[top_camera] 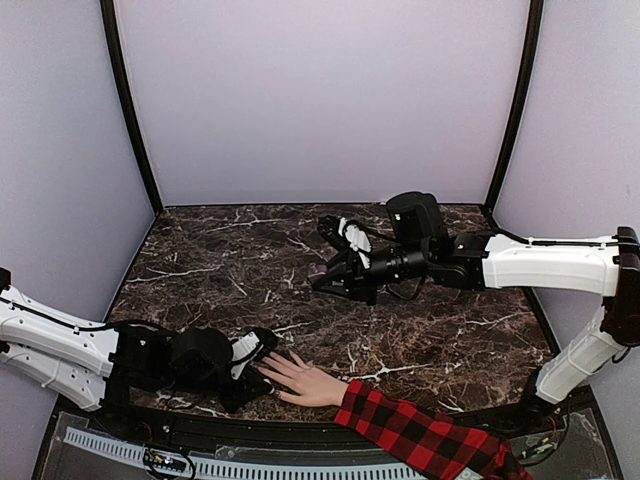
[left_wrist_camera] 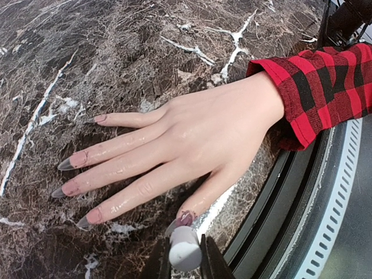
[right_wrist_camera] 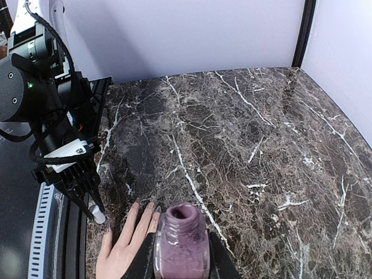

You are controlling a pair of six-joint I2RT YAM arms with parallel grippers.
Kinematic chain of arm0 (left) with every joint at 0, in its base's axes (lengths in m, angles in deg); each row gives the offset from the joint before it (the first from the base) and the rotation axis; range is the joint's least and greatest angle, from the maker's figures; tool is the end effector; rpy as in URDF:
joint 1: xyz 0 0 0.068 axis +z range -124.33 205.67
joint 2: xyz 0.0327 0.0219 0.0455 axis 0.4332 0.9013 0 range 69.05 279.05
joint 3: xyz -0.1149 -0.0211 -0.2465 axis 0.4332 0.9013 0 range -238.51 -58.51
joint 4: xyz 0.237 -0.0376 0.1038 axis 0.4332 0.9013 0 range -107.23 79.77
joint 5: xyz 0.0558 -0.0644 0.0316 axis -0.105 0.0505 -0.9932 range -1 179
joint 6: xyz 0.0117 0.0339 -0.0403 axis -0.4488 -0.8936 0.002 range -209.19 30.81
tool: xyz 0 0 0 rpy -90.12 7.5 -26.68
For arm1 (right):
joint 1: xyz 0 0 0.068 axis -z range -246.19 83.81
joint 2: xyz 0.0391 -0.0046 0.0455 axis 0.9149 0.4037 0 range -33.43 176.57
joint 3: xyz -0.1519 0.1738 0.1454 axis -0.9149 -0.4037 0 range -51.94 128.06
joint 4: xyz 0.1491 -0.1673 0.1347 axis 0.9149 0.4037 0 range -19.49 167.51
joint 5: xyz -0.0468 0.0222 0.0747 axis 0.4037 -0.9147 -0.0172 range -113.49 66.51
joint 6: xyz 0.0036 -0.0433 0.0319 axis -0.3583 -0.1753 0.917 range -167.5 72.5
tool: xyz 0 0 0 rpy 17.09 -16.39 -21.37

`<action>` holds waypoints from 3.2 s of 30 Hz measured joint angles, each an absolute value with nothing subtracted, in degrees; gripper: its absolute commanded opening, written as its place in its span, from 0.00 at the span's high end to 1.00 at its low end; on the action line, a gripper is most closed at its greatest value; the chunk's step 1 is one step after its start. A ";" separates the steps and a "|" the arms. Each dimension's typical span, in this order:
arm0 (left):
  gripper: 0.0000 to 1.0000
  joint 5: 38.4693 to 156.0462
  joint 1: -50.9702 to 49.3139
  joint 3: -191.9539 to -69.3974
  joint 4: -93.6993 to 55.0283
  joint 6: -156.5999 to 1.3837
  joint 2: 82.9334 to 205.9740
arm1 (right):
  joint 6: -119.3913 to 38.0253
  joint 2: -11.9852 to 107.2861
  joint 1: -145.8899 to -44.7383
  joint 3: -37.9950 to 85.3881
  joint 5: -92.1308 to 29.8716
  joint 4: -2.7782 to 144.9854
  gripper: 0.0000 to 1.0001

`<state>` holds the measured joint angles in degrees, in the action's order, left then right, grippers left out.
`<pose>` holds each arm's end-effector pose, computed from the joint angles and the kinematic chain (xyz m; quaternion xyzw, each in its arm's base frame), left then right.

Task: Paint the nails
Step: Paint the nail with the hand.

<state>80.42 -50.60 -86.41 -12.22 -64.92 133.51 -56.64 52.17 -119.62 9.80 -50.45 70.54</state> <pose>0.0575 -0.2129 0.1815 0.3711 0.8309 -0.2709 0.3139 0.1923 0.2865 0.2897 -0.5319 0.6306 0.3809 0.4176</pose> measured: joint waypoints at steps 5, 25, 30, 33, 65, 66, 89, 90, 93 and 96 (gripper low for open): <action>1.00 80.16 -50.60 -86.41 -12.08 -64.85 133.51 | -56.64 52.17 -119.62 9.80 -50.45 70.54 1.00; 1.00 76.72 -48.72 -86.41 -10.03 -63.21 130.76 | -56.64 52.22 -119.62 9.80 -50.45 70.54 1.00; 1.00 77.25 -48.72 -85.40 -10.16 -63.25 128.29 | -56.64 52.48 -119.62 9.80 -50.47 70.52 1.00; 1.00 78.54 -48.72 -84.22 -11.04 -63.71 125.95 | -56.64 52.63 -119.62 9.80 -50.47 70.56 1.00; 1.00 83.41 -48.72 -84.11 -15.73 -65.64 130.43 | -56.64 52.68 -119.62 9.80 -50.47 70.54 1.00; 1.00 83.37 -48.72 -84.11 -15.80 -65.62 130.74 | -56.64 52.68 -119.62 9.80 -50.47 70.54 1.00; 1.00 81.95 -48.72 -84.61 -15.91 -65.62 132.47 | -56.64 52.68 -119.62 9.80 -50.47 70.54 1.00; 1.00 81.95 -48.72 -84.61 -15.91 -65.62 132.47 | -56.64 52.68 -119.62 9.80 -50.45 70.54 1.00; 1.00 81.95 -48.72 -84.61 -15.93 -65.62 132.47 | -56.64 52.68 -119.62 9.80 -50.47 70.54 1.00; 1.00 81.95 -48.72 -84.61 -15.93 -65.62 132.47 | -56.64 52.68 -119.62 9.80 -50.45 70.54 1.00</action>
